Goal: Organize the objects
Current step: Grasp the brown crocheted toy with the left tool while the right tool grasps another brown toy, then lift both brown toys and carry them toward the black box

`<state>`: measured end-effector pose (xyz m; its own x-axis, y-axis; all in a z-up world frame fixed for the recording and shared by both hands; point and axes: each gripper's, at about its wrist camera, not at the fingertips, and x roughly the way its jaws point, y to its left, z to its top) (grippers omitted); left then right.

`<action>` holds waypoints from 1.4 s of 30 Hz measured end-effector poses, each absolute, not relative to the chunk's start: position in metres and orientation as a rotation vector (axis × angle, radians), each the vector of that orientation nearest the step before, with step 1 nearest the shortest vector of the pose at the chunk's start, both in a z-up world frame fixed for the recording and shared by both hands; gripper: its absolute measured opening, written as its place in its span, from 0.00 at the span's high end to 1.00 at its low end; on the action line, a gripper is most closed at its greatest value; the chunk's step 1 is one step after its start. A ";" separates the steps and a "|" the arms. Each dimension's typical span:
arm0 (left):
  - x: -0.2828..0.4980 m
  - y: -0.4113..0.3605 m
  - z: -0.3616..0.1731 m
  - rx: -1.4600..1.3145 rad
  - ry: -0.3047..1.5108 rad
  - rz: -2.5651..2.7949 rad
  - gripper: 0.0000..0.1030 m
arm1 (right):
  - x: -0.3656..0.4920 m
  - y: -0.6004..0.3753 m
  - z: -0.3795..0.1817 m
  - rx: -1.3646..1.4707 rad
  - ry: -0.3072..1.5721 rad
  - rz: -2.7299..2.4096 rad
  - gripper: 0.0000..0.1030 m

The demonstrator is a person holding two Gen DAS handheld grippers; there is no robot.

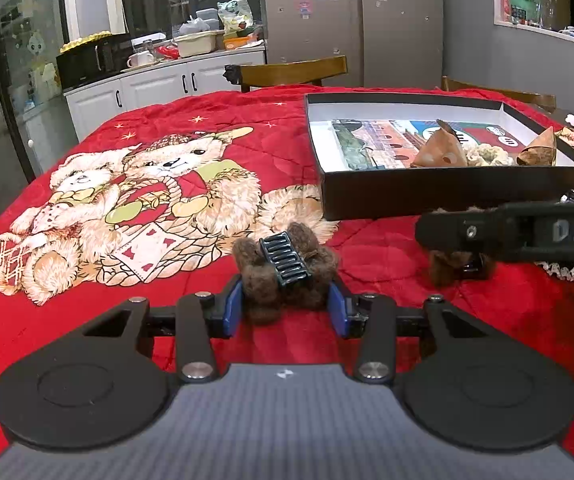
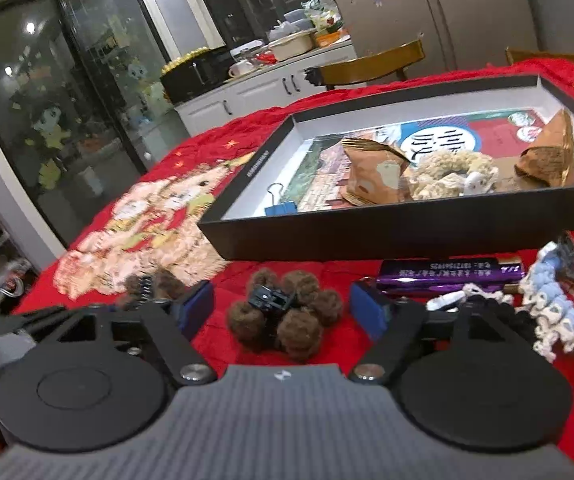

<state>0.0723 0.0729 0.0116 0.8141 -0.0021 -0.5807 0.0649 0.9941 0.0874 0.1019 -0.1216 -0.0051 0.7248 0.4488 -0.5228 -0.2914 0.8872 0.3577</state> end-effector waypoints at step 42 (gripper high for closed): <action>0.055 0.055 0.019 0.162 0.526 -0.102 0.52 | 0.076 -0.119 0.008 0.147 0.537 0.355 0.51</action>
